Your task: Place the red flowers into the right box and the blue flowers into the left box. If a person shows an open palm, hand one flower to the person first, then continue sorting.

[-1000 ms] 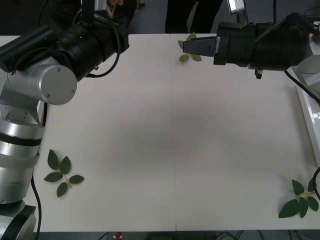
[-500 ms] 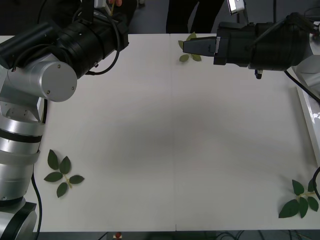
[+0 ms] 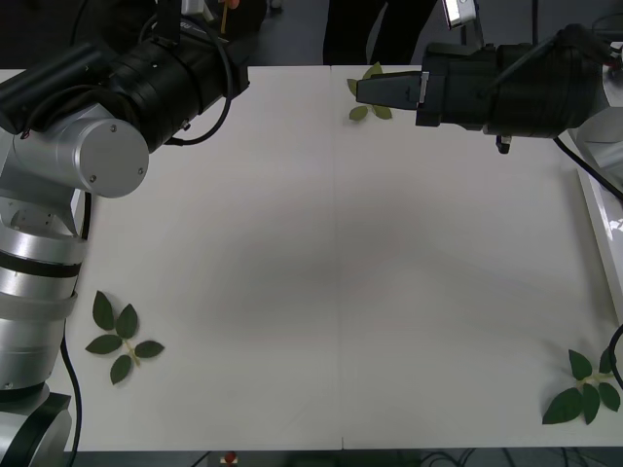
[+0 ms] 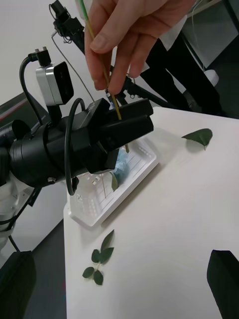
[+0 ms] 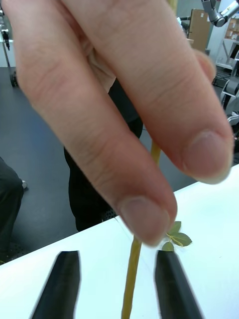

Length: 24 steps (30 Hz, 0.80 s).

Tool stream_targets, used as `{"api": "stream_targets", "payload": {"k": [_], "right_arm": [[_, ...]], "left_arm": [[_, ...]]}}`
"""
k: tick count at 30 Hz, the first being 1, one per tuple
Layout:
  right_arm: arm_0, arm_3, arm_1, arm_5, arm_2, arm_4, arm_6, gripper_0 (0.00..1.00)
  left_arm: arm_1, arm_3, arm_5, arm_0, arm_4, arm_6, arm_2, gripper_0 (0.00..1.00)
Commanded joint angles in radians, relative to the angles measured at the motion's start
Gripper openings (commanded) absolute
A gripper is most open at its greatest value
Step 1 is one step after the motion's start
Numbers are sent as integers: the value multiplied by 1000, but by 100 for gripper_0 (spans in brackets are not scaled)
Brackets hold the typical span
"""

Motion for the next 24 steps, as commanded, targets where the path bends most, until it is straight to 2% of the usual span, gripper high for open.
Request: {"api": "stream_targets", "payload": {"k": [1,19,24], "right_arm": [[-2,-34,-1,-3,-4,0,-8,100],[-2,-36,-3,-1,-4,0,-5,100],[-2,-34,-10,-1,-4,0,0,100]], "left_arm": [[-4,-17,-10,-25,4,23,20,100],[-3,-17,-10,-22,12,16,23,100],[52,-28,67,-13,130,4,37,100]]}}
